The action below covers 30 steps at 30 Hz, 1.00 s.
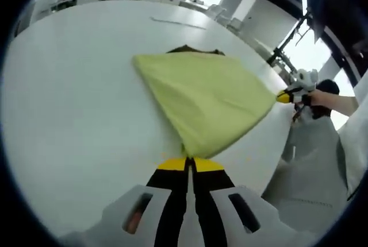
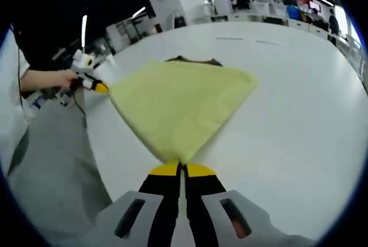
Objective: Fold the garment on the visible template until the final outline fits inside the template.
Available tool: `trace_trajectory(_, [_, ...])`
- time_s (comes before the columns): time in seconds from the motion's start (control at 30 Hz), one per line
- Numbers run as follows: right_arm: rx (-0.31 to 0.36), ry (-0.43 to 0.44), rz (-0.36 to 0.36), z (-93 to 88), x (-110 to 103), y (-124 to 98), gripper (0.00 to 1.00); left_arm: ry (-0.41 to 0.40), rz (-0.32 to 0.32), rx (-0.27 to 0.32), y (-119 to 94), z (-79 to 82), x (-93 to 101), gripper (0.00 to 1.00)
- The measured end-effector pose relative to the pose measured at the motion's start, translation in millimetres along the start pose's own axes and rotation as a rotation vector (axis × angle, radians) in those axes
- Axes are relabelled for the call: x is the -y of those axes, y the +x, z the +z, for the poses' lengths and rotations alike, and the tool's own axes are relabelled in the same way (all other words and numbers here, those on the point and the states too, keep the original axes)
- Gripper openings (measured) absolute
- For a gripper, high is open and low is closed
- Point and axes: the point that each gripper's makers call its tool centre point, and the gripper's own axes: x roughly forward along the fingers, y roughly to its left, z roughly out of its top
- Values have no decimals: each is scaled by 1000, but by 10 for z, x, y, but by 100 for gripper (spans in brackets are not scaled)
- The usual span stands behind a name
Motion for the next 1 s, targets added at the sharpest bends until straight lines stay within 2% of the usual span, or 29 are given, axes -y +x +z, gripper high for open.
trace_trajectory(0.43, [-80,-112,20,-9,59,-16,2,1,-14,-4,-20,-27,-33,0])
trace_trajectory(1.0, [-65,-20,9,-82,52,-7,2,-29,-17,-13,-8,-68,-24,0])
